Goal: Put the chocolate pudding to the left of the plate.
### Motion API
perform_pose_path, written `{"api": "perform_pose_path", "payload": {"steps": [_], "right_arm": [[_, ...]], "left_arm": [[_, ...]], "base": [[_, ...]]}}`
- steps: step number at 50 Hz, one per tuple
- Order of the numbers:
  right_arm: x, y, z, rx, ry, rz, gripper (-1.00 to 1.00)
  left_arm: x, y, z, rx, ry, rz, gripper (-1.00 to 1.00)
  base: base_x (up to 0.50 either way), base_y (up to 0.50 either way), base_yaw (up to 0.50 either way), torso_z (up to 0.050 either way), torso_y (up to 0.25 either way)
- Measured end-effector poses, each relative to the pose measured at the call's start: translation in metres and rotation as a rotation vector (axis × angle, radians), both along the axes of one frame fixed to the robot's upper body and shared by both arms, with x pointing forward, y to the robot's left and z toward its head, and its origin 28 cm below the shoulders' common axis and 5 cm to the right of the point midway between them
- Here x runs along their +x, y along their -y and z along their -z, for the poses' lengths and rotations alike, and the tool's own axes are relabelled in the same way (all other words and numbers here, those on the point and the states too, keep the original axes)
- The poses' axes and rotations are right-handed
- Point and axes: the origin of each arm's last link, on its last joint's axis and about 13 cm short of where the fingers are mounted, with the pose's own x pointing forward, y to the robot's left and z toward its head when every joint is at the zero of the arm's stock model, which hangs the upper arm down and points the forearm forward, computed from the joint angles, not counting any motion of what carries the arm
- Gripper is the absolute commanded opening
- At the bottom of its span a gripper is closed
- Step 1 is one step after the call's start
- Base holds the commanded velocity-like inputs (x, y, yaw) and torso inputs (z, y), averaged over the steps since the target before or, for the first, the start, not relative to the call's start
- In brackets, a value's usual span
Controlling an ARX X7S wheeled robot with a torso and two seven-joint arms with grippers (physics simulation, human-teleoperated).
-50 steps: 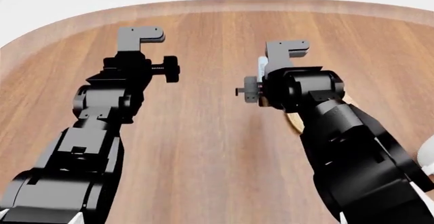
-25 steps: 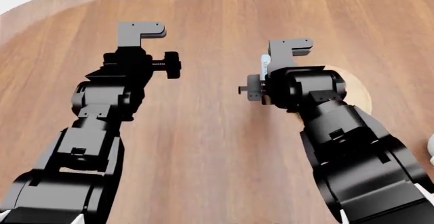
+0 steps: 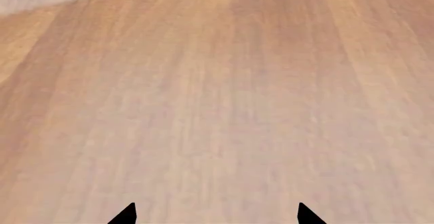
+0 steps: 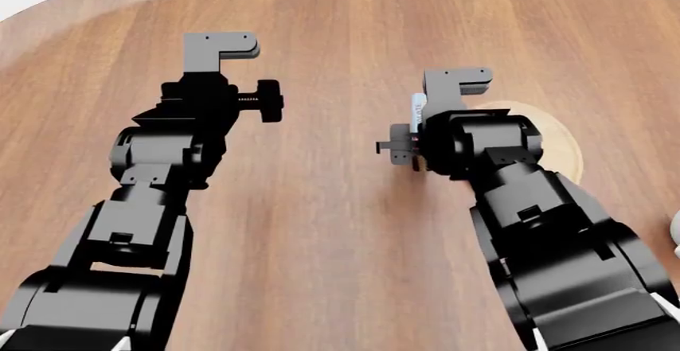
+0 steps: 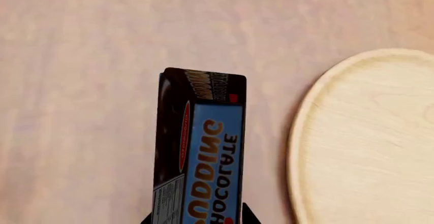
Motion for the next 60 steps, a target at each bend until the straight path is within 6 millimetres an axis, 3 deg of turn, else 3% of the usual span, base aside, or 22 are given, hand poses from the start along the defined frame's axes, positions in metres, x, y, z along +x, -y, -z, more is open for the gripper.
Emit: {"api": "perform_pose_path", "payload": {"steps": [28,29,46,60], "right_arm": [[0.0,0.001,-0.002,-0.013,0.007,0.004,-1.0],[0.0,0.001,-0.002,-0.013,0.006,0.004,1.0],[0.0,0.004,-0.001,0.002,-0.01,0.005,1.0],[0.003,0.007,-0.013,0.019,0.034,0.004,1.0]], "left_arm": [[0.001,-0.001,0.001,-0.003,-0.002,-0.006,1.0],[0.001,-0.001,0.001,-0.003,-0.002,-0.005,1.0],[0.0,-0.001,0.001,-0.004,-0.001,-0.004,1.0],[-0.004,-0.002,-0.002,-0.016,0.002,0.0,1.0]], "base": [[0.0,0.0,0.0,0.0,-0.039],[-0.01,0.0,0.0,0.0,0.0],[0.0,0.0,0.0,0.0,0.0],[0.0,0.0,0.0,0.0,0.238]]}}
